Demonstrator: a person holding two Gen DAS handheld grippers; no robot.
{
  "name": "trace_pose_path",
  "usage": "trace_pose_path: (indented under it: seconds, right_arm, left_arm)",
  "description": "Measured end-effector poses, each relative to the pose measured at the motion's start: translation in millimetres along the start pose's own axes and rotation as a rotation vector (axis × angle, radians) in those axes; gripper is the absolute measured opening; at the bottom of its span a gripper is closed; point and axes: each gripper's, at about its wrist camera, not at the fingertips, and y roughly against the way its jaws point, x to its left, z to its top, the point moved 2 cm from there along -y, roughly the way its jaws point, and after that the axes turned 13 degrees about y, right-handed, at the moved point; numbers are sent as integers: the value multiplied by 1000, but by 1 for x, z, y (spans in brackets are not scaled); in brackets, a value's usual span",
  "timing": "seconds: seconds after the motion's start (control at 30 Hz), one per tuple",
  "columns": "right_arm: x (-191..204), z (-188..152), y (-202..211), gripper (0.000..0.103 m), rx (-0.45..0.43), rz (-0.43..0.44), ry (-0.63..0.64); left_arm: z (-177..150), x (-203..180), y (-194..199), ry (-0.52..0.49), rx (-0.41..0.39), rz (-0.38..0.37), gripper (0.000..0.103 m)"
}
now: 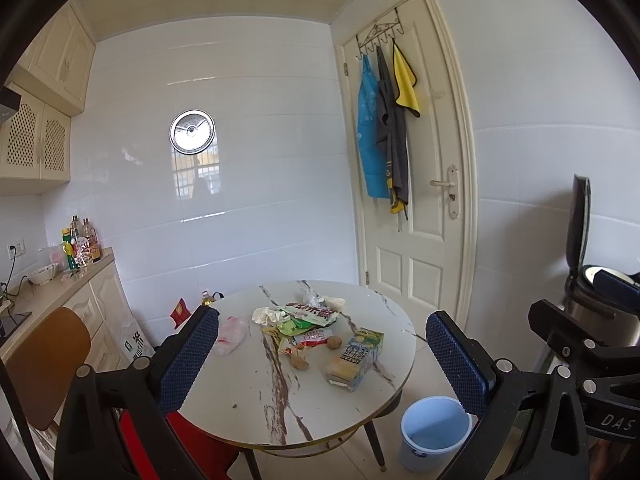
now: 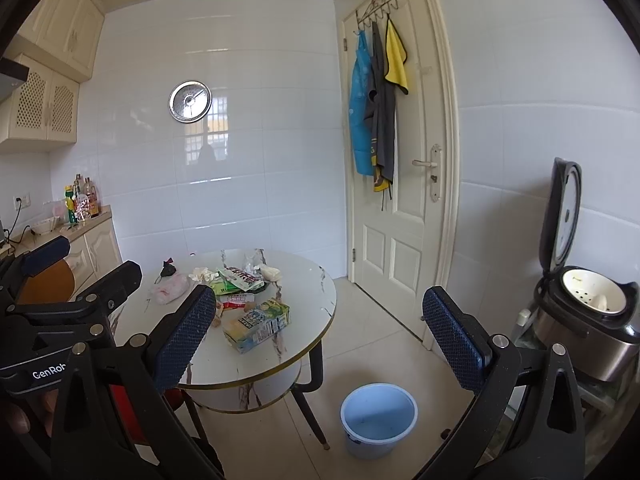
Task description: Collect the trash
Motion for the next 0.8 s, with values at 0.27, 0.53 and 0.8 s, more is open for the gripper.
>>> trace_pose_path:
  seconds: [0.27, 0.53, 0.8]
  right_arm:
    - [1, 0, 0, 103, 0, 2, -1]
    - [1, 1, -1, 103, 4, 5, -1]
    - [2, 1, -1, 103, 3, 6, 0]
  left_arm:
    - [0, -1, 0, 4, -3, -1, 102]
    - [0, -1, -1, 4, 0, 0, 102]
    - [0, -2, -1, 4, -2, 3, 102]
